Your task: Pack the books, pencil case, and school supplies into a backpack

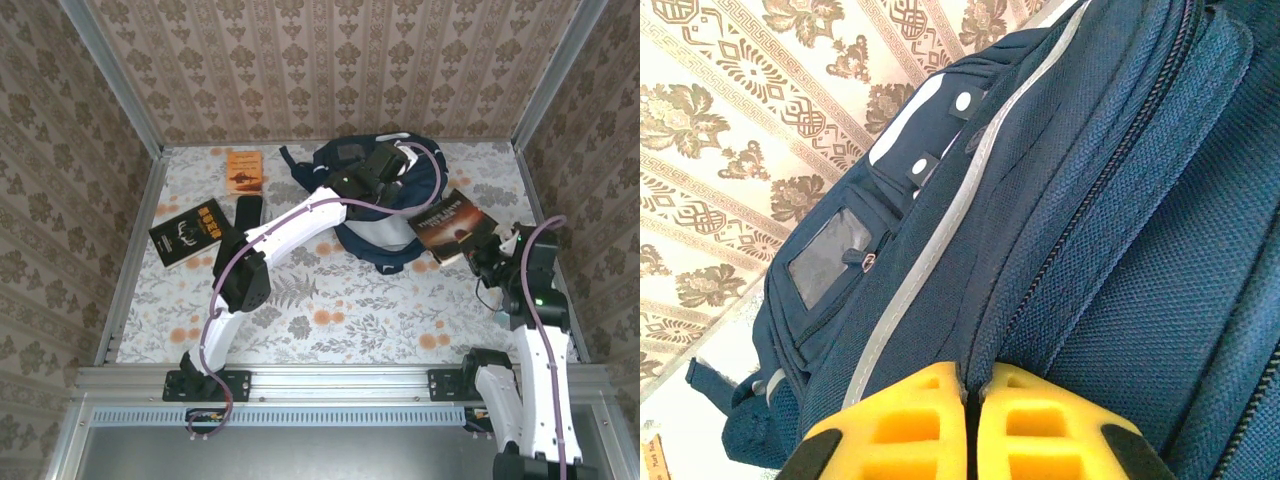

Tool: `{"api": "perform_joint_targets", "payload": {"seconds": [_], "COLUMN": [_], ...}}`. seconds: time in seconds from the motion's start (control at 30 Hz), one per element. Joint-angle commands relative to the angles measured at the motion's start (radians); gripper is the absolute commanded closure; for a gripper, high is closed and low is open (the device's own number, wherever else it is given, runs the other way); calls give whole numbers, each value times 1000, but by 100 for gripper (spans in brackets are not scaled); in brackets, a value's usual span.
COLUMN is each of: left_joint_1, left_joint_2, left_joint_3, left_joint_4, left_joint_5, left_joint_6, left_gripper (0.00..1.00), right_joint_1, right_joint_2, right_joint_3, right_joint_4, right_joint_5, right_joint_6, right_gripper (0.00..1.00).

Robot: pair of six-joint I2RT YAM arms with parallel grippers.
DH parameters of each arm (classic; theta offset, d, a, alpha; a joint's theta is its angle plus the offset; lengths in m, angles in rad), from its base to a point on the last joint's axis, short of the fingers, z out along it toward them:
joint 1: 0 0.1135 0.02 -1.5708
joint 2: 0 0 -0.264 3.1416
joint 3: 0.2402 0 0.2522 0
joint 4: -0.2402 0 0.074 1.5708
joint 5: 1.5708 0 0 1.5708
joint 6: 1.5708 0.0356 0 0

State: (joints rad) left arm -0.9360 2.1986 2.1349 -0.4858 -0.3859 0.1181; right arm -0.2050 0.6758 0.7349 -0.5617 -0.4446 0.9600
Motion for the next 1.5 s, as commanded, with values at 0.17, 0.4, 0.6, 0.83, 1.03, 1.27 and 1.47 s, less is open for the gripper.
{"api": "perform_joint_targets", "payload": {"seconds": [0.17, 0.4, 0.6, 0.83, 1.03, 1.27, 1.47], "left_joint_1": [-25, -35, -37, -38, -37, -36, -18], "left_joint_2": [-162, -214, -249, -260, -272, -305, -314], "left_joint_3": [-8, -11, -34, -67, -89, -133, -156], "left_joint_4": [72, 44, 41, 49, 49, 44, 28], "left_joint_5": [-17, -34, -26, -16, -7, 65, 78], "left_joint_6": [-56, -74, -80, -100, -110, -131, -154], "left_gripper": [100, 100, 100, 100, 100, 100, 100], "right_joint_1": [129, 257, 317, 414, 462, 523, 523], "right_joint_2": [104, 236, 364, 526, 731, 955, 1101], "right_joint_3": [-112, -180, -172, -119, -58, 12, 64], "right_joint_4": [587, 852, 992, 1023, 1140, 1287, 1359], "right_joint_5": [-84, 87, 168, 354, 384, 475, 413], "right_joint_6": [240, 254, 240, 268, 322, 346, 412], "right_gripper": [91, 92, 91, 92, 92, 90, 67]}}
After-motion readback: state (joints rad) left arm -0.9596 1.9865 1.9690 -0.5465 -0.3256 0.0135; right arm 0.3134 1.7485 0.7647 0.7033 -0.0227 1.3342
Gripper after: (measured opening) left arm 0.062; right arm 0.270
